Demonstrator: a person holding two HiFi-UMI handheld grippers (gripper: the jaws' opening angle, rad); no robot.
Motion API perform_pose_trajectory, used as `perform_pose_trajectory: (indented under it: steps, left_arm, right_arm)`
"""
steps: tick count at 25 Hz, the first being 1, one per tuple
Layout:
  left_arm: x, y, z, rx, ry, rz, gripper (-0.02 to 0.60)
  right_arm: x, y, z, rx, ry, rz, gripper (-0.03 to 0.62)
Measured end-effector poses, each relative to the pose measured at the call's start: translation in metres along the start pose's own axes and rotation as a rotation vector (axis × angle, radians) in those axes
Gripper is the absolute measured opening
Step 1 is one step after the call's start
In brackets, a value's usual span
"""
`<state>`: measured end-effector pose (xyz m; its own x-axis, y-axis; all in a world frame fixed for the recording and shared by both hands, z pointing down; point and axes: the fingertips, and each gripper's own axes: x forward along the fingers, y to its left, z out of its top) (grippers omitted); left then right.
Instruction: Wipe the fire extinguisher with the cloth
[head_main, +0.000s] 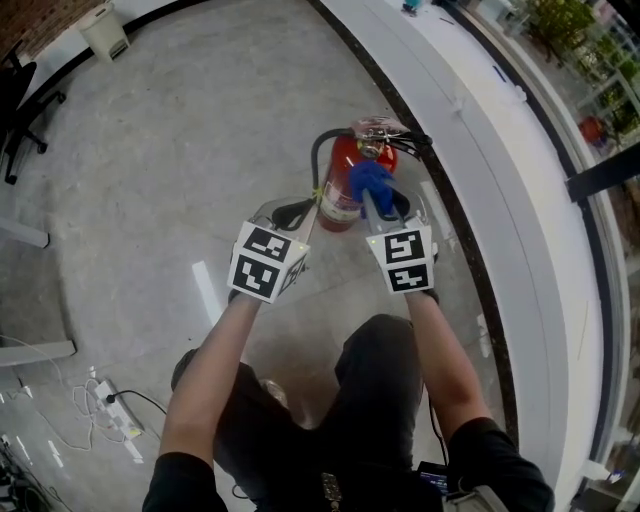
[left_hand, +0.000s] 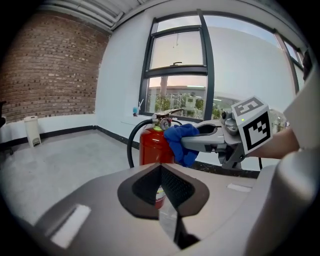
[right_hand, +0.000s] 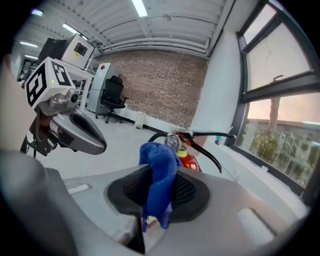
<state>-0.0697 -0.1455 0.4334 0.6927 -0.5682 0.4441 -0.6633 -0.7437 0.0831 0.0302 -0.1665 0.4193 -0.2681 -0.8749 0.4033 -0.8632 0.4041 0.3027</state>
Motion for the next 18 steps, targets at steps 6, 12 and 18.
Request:
perform_pose_trajectory:
  steps: [6,12,18]
  left_arm:
    - [0.016,-0.016,-0.003,0.016,0.012,-0.031,0.005]
    - [0.031,-0.028,-0.016,-0.001,0.031,-0.058,0.005]
    - [0.037,-0.030,-0.022,-0.015,0.029,-0.065,0.005]
  right_arm:
    - [-0.005,-0.053,-0.031,0.209,-0.042,-0.051,0.083]
    - [0.010,-0.086,-0.058,0.328,-0.045,-0.066,0.083]
    - [0.007,-0.052,-0.073,0.372,0.007,0.006,0.081]
